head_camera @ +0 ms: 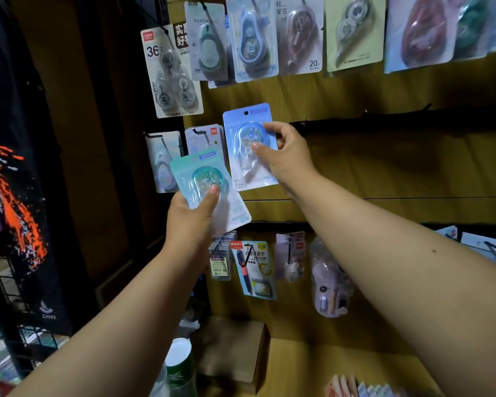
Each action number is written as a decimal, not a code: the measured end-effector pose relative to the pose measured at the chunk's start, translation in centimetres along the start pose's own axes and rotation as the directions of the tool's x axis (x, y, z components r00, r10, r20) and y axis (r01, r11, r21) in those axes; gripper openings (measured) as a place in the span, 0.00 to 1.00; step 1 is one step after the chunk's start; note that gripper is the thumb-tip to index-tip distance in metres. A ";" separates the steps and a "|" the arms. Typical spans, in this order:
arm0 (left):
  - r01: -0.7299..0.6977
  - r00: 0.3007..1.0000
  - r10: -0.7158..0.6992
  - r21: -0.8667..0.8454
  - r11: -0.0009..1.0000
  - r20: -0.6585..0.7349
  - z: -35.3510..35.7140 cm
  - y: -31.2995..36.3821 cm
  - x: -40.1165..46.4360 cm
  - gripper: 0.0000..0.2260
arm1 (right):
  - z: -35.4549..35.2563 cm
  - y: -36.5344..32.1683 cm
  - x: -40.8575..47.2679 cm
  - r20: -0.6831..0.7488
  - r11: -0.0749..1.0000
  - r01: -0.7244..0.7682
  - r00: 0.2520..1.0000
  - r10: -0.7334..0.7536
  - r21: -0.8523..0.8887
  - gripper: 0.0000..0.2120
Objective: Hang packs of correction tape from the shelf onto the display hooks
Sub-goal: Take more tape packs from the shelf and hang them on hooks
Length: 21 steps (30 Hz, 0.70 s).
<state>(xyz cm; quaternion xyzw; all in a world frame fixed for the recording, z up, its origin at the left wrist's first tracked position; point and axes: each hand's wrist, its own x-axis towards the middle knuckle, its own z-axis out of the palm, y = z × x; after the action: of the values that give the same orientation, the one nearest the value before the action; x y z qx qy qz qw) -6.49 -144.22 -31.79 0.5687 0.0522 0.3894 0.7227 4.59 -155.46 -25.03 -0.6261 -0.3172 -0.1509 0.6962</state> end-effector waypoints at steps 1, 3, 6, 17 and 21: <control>0.002 1.000 -0.002 0.009 1.000 -0.008 -0.1 0.0 0.0 0.15 | 0.2 -0.1 0.1 0.001 1.000 -0.011 1.000 0.011 -0.003 0.20; 0.002 1.000 -0.001 0.017 1.000 -0.025 -0.3 -0.1 0.1 0.15 | 0.6 0.0 0.3 -0.013 1.000 -0.027 1.000 0.026 -0.008 0.20; -0.004 0.999 0.005 0.017 1.000 -0.036 -0.7 -0.3 0.2 0.15 | 1.1 0.3 0.4 -0.061 0.999 -0.037 0.997 0.037 -0.003 0.19; 0.009 0.997 -0.008 0.012 1.000 -0.071 -1.5 -0.7 0.4 0.16 | 2.0 0.9 -0.1 -0.167 1.000 -0.009 0.986 0.010 0.003 0.19; 0.009 0.998 -0.008 0.024 1.000 -0.064 -1.6 -0.6 0.4 0.16 | 2.1 0.8 -0.2 -0.192 1.000 -0.007 0.981 0.002 -0.026 0.18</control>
<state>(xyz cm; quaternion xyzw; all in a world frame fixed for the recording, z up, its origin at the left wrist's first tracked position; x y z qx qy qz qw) -6.73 -142.75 -32.66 0.5644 0.0823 0.4037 0.7154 4.37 -153.32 -25.78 -0.6185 -0.2454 -0.2131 0.7154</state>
